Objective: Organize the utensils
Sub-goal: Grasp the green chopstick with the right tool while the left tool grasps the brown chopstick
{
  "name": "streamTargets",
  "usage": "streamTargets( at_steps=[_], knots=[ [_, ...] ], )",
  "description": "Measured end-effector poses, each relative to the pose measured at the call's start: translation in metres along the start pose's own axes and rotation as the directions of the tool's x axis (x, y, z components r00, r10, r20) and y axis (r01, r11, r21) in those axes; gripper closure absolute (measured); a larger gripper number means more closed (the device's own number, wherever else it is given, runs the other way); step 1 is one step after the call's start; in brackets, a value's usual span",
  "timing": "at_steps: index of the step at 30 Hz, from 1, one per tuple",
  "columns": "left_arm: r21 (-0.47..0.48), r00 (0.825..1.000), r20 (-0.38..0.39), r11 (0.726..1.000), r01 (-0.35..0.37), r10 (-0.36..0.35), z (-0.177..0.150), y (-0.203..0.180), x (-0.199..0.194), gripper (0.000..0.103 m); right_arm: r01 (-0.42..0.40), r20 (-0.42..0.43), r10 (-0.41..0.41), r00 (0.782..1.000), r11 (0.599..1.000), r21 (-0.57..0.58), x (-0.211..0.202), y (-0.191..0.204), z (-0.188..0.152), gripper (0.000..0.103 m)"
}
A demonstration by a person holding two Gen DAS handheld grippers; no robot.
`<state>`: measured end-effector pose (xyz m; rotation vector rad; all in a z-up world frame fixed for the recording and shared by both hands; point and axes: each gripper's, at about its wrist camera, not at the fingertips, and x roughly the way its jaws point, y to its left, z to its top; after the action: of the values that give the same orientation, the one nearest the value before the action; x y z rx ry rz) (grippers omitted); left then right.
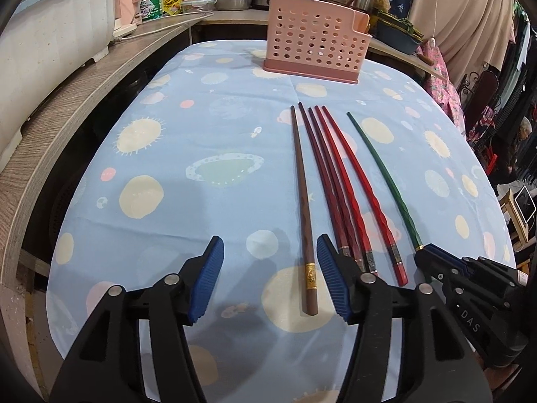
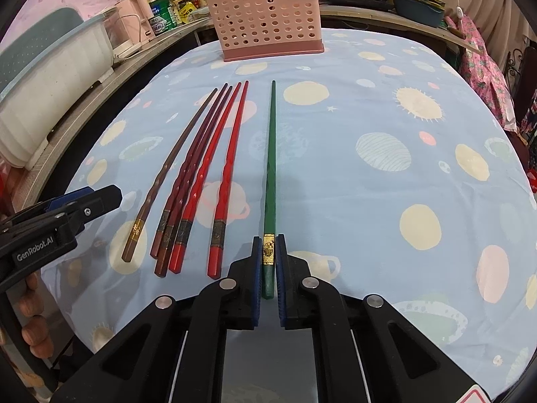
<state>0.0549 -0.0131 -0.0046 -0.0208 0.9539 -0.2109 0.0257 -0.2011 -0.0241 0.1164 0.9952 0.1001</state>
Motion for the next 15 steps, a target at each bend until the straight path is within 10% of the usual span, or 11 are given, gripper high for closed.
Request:
streamTargets(
  at_steps=[15],
  knots=[
    [0.04, 0.997, -0.077, 0.999, 0.009, -0.006, -0.016, -0.013, 0.016, 0.06, -0.008, 0.003, 0.008, 1.0, 1.0, 0.012, -0.001, -0.001, -0.001, 0.096]
  ],
)
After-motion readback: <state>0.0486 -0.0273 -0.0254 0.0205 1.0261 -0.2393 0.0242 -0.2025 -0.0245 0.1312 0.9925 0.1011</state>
